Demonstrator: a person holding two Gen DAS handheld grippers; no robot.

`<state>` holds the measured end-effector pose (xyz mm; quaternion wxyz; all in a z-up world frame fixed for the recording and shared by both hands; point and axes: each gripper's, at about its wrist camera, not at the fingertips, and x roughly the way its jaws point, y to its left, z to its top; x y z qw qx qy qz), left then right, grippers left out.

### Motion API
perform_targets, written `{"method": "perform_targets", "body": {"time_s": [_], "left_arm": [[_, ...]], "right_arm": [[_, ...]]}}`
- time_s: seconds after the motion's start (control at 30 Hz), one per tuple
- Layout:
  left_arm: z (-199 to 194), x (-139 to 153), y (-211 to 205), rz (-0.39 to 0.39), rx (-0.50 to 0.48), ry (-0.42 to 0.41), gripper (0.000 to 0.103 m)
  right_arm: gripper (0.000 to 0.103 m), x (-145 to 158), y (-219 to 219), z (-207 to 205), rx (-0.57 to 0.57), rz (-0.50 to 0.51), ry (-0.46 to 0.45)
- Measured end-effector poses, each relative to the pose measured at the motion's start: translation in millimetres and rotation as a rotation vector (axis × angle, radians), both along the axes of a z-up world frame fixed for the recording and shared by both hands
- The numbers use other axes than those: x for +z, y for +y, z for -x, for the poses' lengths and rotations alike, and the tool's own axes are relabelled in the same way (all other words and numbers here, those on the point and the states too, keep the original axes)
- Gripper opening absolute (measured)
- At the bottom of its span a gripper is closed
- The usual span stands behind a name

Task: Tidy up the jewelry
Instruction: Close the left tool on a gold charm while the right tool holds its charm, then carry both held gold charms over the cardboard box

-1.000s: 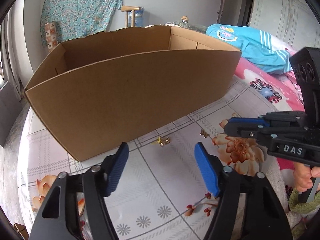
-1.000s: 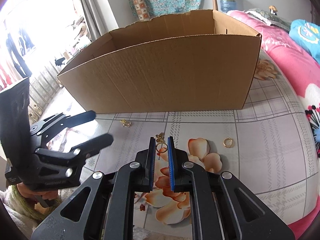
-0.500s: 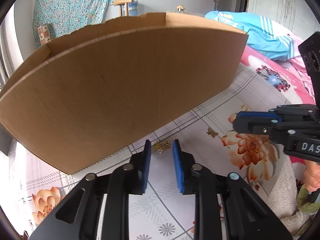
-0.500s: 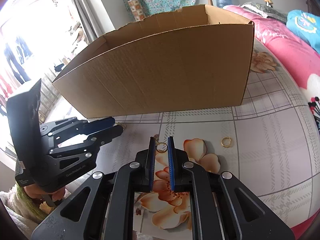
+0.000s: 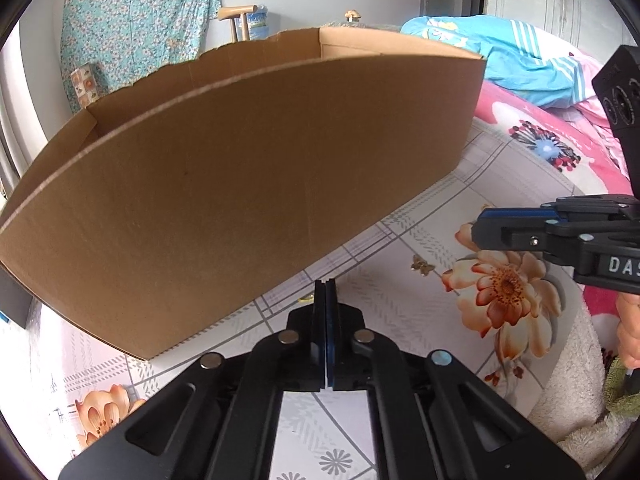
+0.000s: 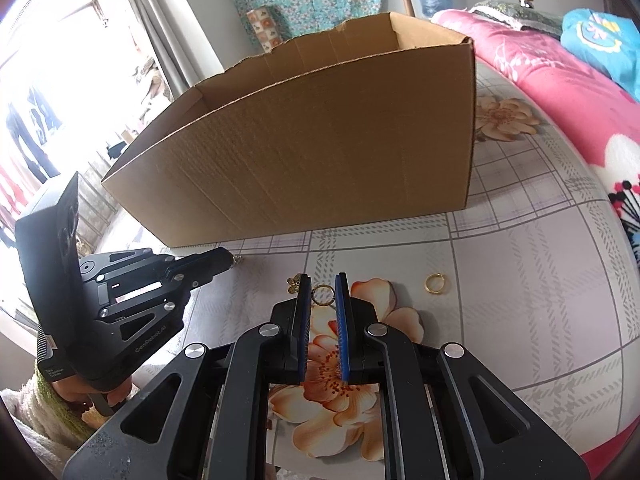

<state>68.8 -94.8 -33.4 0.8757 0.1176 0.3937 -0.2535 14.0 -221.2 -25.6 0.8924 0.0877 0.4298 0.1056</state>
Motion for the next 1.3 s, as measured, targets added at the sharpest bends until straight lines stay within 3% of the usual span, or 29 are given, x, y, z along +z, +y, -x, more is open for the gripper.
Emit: {"method": "perform_targets", "body": {"time_s": [0.47,0.7,0.77,0.87,1.07,1.13,1.2,1.3], "left_arm": [[18.8,39.7,14.9,0.106,-0.006,-0.007,0.000],[7.2,27.6,18.6,0.087,0.031,0.044,0.001],[1.2,21.4,16.9,0.072,0.039,0.063,0.011],[-6.5,14.4,13.5,0.061,0.036,0.067,0.016],[-17.4,-3.1,0.9,-0.008,0.027,0.083,0.016],[-14.8,-4.8,-4.7,-0.044,0.018,0.038,0.015],[-12.8,-5.5,-9.4,-0.060,0.005,0.022,0.002],[-9.3,-4.8,-14.8,-0.088,-0.010,-0.001,0.001]], "right_arm": [[0.010,14.9,-20.7,24.7,-0.037,-0.048,-0.051],[0.010,17.0,-22.9,32.2,-0.033,-0.083,-0.055],[0.010,17.2,-21.8,34.8,-0.028,-0.084,-0.056],[0.010,16.7,-17.7,33.2,-0.025,-0.084,-0.055],[0.010,13.2,-21.1,27.6,-0.033,-0.096,-0.051],[0.010,12.2,-23.0,26.3,-0.038,-0.098,-0.048],[0.010,11.2,-24.0,25.7,-0.044,-0.100,-0.046],[0.010,10.2,-25.7,26.2,-0.052,-0.106,-0.044]]}}
